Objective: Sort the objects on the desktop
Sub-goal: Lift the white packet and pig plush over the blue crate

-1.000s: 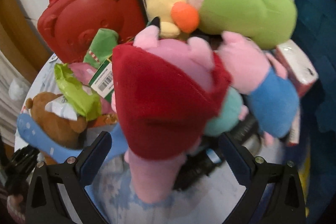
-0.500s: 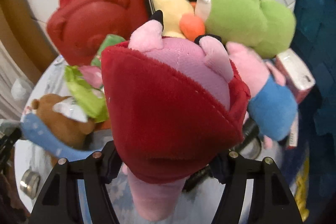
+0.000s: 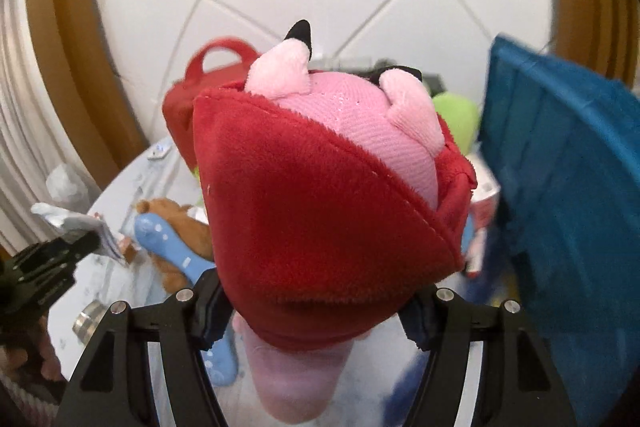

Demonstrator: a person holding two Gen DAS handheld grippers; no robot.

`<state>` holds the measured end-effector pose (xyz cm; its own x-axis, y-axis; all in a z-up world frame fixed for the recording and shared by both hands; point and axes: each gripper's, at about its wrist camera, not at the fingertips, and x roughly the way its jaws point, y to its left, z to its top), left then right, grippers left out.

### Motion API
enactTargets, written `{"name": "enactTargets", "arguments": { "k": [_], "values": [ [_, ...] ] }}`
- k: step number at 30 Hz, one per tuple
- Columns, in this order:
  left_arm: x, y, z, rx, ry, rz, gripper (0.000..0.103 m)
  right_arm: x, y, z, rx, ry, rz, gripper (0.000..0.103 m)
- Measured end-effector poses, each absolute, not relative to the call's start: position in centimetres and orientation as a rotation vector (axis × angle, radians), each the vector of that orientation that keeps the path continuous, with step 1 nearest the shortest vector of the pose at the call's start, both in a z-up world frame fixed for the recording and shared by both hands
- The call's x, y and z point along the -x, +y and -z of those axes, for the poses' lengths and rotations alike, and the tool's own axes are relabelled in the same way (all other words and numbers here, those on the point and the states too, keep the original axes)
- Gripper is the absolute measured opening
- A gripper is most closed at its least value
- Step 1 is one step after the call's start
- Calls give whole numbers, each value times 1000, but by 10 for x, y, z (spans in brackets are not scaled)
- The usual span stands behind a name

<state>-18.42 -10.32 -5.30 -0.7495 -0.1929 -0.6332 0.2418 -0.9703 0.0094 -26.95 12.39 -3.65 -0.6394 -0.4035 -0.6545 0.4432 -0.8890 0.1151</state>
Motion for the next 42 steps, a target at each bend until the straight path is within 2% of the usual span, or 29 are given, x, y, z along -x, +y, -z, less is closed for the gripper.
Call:
{"name": "enactTargets", "arguments": {
  "k": [13,20,26,33,42],
  "values": [
    [195,33,-15,-819,-11,3045,33,212,235,-43,-705,-18,2664,68],
    [199,119,-63,-673,-54,3235,33,179,322,-95,-502,-135,2778,68],
    [203,206,-91,-623,-96,3385,33,150,401,-130,-363,-149,2917,69],
    [210,309,-96,-689,-180,3500,33,155,490,-122,-436,-151,3048,69],
    [220,406,-71,-997,-361,3487,33,190,567,-85,-662,-175,3015,69]
  ]
}}
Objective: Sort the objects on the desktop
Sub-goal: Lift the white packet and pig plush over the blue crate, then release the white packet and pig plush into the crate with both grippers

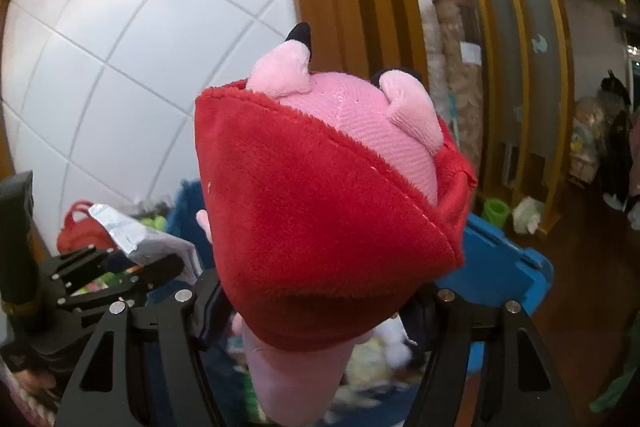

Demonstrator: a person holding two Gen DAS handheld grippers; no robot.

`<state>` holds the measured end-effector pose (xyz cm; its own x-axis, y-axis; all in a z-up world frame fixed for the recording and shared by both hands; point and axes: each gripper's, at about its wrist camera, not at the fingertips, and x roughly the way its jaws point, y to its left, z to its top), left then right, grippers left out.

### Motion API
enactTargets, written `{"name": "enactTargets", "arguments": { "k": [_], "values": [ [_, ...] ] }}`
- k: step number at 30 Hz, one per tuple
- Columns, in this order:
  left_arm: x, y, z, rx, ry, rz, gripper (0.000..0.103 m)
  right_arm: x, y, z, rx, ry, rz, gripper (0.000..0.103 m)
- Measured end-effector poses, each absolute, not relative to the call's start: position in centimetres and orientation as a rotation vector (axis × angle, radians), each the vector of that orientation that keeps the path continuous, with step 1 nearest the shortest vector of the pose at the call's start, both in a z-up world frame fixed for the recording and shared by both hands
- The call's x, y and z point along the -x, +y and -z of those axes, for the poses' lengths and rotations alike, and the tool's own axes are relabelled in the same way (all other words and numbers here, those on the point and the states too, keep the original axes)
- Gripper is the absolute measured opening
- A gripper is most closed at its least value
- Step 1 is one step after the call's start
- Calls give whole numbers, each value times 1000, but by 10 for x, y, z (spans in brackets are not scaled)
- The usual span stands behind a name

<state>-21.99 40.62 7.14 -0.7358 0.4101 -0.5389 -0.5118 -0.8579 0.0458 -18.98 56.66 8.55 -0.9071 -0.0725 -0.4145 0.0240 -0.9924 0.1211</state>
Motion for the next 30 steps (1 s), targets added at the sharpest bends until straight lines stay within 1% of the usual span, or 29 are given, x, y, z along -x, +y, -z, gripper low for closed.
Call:
{"name": "enactTargets", "arguments": {
  "k": [4,7,11,17,24,26,28,30],
  "values": [
    [226,424,-63,784,289,-2506,33,181,599,-63,-733,-201,2980,69],
    [226,432,-59,800,301,-2497,33,187,609,-60,-743,-218,2949,69],
    [227,429,-60,802,278,-2518,33,192,601,-57,-747,-182,2919,69],
    [230,433,-59,822,300,-2536,33,205,600,-48,-793,-146,2919,70],
    [237,430,-56,866,283,-2547,35,207,596,-39,-844,-57,2957,72],
    [237,428,-56,867,271,-2547,42,208,593,-36,-860,-27,2968,74],
    [234,426,-58,849,264,-2555,68,212,593,-34,-884,-10,2976,78],
    [230,421,-62,802,250,-2578,80,213,593,-32,-905,-11,2976,86]
  ]
}}
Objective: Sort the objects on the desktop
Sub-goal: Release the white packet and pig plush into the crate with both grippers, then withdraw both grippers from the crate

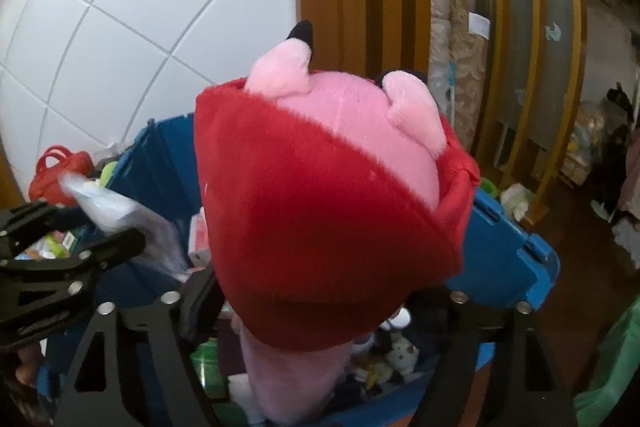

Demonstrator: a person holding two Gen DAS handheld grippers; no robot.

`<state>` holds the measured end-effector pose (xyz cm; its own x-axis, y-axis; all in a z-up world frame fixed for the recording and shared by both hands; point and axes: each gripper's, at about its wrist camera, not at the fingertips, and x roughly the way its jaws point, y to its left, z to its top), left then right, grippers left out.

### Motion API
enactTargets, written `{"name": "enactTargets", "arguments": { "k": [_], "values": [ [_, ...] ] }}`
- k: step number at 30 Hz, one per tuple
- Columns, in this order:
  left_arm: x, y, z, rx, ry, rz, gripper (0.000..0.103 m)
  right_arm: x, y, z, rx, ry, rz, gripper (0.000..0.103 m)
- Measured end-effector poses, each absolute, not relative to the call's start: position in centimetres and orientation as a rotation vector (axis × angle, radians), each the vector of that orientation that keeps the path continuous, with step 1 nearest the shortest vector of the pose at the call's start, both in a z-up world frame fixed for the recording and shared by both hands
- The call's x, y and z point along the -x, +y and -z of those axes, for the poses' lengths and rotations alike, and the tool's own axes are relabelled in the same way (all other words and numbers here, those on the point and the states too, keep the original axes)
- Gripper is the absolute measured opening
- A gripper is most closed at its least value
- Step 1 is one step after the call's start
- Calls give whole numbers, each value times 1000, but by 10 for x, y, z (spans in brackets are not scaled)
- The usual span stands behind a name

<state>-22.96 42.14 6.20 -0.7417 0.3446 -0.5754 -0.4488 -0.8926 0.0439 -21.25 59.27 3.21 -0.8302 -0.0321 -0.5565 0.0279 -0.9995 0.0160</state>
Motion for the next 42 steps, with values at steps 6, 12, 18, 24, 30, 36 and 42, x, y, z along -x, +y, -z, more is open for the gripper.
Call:
{"name": "enactTargets", "arguments": {
  "k": [6,12,18,24,30,36,42],
  "values": [
    [220,409,-74,735,224,-2623,80,206,592,-41,-870,-4,3010,103],
    [200,394,-85,664,218,-2680,80,189,584,-52,-815,3,3019,103],
    [177,368,-99,545,229,-2756,98,168,558,-65,-749,20,3022,103],
    [166,329,-109,500,204,-2790,103,150,523,-79,-696,31,3038,103],
    [167,287,-107,540,160,-2795,103,134,485,-83,-695,42,3045,103],
    [161,250,-103,564,155,-2807,103,121,436,-90,-677,41,2989,103],
    [160,205,-97,614,122,-2875,103,123,388,-81,-700,98,2971,103]
  ]
}}
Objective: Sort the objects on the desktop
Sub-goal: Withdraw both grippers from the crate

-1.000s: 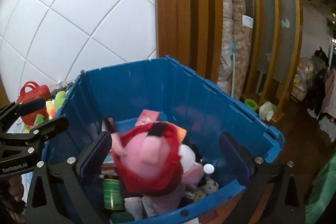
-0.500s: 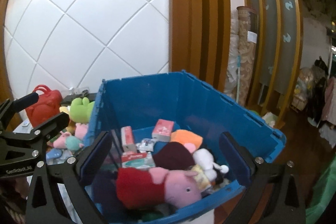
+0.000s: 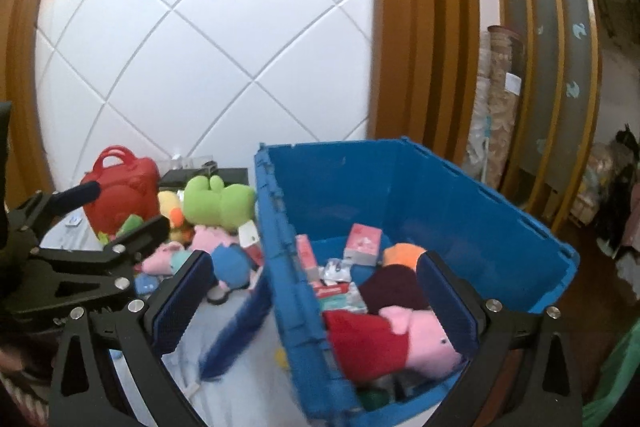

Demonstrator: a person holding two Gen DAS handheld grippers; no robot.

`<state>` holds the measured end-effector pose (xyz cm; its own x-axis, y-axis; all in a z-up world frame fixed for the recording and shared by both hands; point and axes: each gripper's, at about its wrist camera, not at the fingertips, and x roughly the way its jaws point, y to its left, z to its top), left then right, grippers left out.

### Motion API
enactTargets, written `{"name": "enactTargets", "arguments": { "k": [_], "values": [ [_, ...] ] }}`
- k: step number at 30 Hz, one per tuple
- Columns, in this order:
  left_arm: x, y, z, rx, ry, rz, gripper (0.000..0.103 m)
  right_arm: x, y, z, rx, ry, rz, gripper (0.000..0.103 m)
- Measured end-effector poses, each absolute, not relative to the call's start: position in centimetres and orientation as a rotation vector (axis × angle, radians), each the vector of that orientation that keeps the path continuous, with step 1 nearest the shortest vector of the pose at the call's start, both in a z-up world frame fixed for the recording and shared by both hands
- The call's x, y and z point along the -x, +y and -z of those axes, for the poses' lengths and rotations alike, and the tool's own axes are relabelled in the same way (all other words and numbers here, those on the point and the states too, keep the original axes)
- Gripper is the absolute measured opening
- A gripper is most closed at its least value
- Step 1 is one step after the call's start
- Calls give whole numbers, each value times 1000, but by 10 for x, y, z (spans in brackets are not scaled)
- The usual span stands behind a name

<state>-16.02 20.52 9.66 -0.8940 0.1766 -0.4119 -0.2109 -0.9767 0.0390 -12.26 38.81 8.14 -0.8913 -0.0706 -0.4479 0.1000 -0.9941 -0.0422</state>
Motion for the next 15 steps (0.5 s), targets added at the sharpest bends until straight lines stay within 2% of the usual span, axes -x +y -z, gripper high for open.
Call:
{"name": "enactTargets", "arguments": {
  "k": [15],
  "values": [
    [154,147,-81,694,102,-2953,103,135,342,-59,-786,83,3009,103]
  ]
}}
